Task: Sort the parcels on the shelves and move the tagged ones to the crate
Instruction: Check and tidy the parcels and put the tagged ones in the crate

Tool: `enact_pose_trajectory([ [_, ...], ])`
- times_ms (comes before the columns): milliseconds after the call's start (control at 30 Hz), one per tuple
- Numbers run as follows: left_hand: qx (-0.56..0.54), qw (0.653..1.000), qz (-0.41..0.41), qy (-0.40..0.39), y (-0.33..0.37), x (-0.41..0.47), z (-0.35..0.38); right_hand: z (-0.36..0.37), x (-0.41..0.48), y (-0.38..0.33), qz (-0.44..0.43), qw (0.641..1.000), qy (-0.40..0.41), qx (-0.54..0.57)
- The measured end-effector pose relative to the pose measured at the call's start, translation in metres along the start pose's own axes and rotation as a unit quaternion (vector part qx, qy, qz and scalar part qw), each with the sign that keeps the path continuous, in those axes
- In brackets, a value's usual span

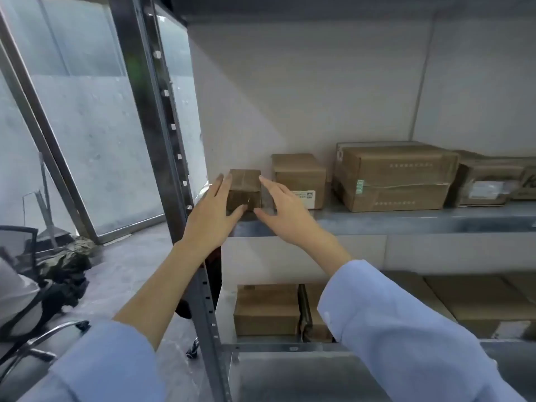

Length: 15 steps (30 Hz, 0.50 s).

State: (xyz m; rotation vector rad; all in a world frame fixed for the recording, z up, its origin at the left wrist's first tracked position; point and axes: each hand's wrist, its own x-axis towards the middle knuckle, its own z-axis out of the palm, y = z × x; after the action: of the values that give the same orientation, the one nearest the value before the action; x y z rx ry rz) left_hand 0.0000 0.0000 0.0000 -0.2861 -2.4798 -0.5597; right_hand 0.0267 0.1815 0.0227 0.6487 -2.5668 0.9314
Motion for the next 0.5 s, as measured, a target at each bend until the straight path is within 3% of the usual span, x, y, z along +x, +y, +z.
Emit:
enact_pose_trajectory([
  [500,-0.19,0.981,-0.023,0.017,-0.019,0.007,0.023,0.015,0.032,0.013,0.031,0.999,-0.017,0.011],
])
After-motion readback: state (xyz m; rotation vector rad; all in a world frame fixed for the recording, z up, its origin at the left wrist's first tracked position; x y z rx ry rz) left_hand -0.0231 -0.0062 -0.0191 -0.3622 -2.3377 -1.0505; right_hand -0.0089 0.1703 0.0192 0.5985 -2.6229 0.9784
